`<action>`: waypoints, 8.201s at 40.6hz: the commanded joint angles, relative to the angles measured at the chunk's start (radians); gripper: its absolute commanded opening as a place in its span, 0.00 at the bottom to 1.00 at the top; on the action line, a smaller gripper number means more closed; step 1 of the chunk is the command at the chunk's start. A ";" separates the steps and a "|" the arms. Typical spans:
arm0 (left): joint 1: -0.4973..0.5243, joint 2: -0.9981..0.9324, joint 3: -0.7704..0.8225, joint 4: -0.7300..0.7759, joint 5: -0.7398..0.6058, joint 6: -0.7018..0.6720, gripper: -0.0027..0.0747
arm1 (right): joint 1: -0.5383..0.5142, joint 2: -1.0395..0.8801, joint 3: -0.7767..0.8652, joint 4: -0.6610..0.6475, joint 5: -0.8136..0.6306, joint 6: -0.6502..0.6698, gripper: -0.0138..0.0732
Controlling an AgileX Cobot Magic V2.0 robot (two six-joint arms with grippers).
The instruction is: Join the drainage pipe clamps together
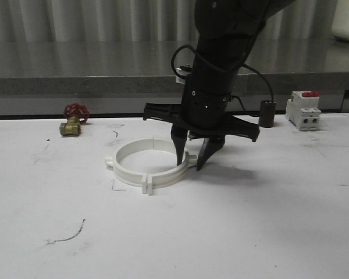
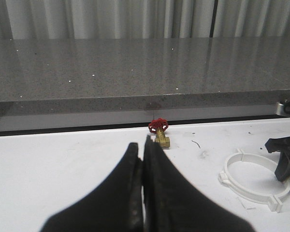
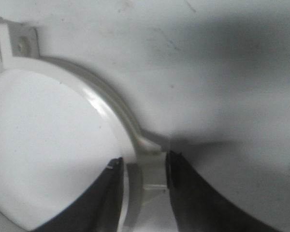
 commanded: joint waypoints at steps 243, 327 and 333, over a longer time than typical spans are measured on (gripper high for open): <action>0.253 -0.122 0.438 -0.289 -0.460 0.335 0.01 | -0.473 -2.020 1.155 -0.161 -0.160 -0.588 0.03; 0.253 -0.120 0.438 -0.289 -0.460 0.335 0.01 | -0.474 -2.156 1.606 0.012 -0.610 -0.679 0.03; 0.253 -0.120 0.438 -0.289 -0.460 0.335 0.01 | -0.474 -2.156 1.606 0.012 -0.610 -0.679 0.03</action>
